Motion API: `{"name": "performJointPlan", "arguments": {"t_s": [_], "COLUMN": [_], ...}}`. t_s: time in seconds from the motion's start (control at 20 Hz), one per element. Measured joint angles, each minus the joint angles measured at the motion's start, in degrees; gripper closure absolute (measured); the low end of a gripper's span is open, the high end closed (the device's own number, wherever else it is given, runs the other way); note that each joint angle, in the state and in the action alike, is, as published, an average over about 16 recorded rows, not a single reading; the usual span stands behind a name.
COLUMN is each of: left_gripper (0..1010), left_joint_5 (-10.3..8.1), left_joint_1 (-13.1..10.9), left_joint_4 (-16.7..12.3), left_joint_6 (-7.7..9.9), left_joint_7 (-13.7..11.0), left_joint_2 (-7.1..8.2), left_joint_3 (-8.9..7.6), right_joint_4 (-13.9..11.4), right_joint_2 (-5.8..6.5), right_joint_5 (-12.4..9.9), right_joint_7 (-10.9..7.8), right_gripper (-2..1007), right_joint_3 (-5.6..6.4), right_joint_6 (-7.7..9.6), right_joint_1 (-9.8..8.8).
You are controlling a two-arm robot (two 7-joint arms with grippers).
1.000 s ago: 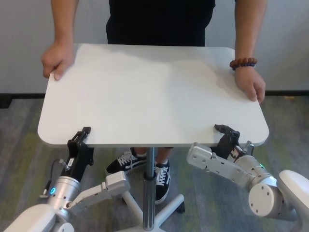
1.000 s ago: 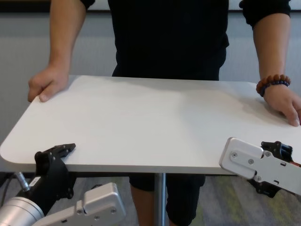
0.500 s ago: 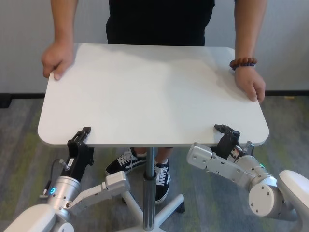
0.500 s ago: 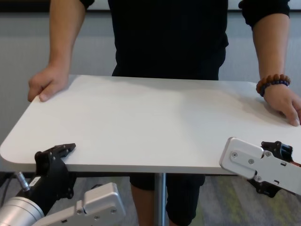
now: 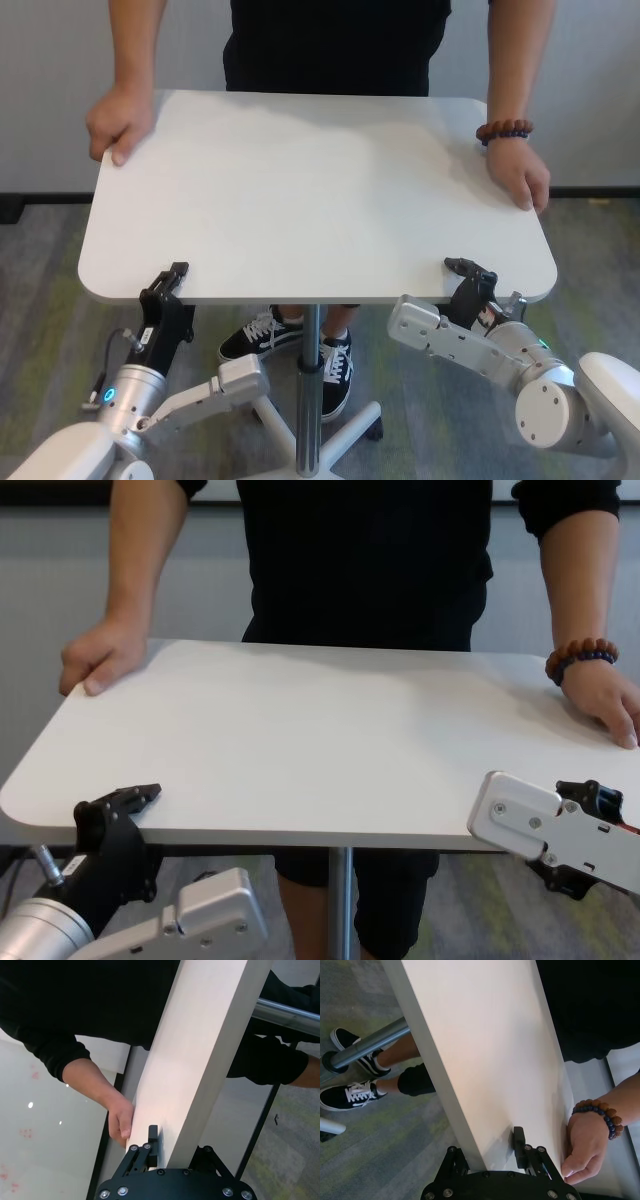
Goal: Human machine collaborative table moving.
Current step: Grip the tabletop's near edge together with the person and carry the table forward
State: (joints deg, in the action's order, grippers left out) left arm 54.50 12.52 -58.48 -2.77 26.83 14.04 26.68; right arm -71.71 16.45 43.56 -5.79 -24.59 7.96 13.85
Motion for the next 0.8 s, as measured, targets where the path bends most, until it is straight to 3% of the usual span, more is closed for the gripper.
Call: {"name": "performJointPlan", "arguments": {"t_s": [0.4, 0.8], "left_gripper": [511, 241], "left_joint_5": [0.01, 0.01], "left_joint_1": [-0.05, -0.05], "left_joint_4": [-0.02, 0.01], "left_joint_6": [-0.01, -0.02], "left_joint_7": [0.04, 0.07], "left_joint_2": [0.04, 0.06], "left_joint_3": [-0.05, -0.06], "right_joint_4": [0.01, 0.04], "right_joint_2": [-0.01, -0.01], "right_joint_5": [-0.22, -0.32], "right_joint_7": [-0.1, -0.21], "right_gripper": [512, 270], "right_joint_3": [0.12, 0.17], "right_joint_6": [-0.07, -0.08], "right_joint_1": [-0.09, -0.15]}}
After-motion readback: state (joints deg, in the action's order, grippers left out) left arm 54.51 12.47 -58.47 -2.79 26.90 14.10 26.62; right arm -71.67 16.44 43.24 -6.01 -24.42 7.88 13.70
